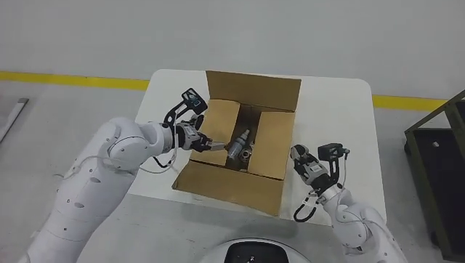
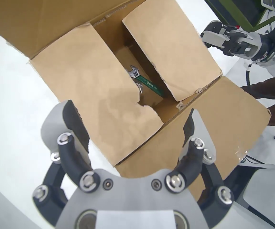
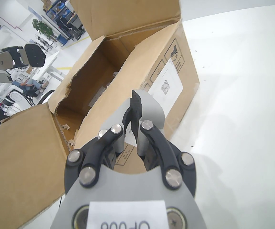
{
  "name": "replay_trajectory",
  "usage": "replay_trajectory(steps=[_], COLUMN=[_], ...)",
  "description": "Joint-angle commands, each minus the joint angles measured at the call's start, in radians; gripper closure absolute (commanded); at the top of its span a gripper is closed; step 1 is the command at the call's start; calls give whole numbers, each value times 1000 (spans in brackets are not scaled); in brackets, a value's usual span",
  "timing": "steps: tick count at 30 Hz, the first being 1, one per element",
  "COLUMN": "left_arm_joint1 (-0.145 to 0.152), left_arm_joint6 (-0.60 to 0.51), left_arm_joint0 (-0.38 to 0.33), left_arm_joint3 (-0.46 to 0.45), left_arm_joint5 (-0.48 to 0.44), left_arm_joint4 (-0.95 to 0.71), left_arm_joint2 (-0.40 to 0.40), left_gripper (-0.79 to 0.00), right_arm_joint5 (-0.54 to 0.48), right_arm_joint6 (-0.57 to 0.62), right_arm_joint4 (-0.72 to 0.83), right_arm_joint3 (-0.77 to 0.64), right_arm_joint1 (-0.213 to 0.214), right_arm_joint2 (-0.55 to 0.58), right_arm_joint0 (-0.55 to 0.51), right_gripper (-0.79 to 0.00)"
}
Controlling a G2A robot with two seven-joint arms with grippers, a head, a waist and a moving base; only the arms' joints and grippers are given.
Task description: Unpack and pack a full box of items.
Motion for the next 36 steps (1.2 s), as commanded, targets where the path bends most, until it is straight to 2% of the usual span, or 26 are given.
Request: replay_trajectory(steps=[1,12,18,22,28,36], left_arm_joint1=[-6,-6,-6,-15,-46,-102], left_arm_joint6=[-8,-8,-8,28,25,-2], left_arm_joint0=[-13,-13,-13,-13,-81,-153], left_arm_joint3=[2,2,2,-17,-2,37], left_arm_joint5=[36,36,36,59,103,254], left_arm_joint4=[25,25,25,91,230,437], left_arm_joint2=[24,24,24,69,183,333], left_gripper=[-785,-785,-785,-785,-785,-785], right_arm_joint5=[15,58,35,34,41,50], right_arm_joint6=[-8,-46,-50,-48,-47,-52], right_arm_joint4=[7,42,54,53,48,48], right_arm_joint3=[-8,-49,-49,-52,-57,-61], right_arm_joint1=[0,1,1,3,4,5], right_arm_joint2=[12,47,44,53,64,70], right_arm_joint0=[-1,-25,-32,-30,-39,-52], right_gripper=[0,0,0,0,0,0])
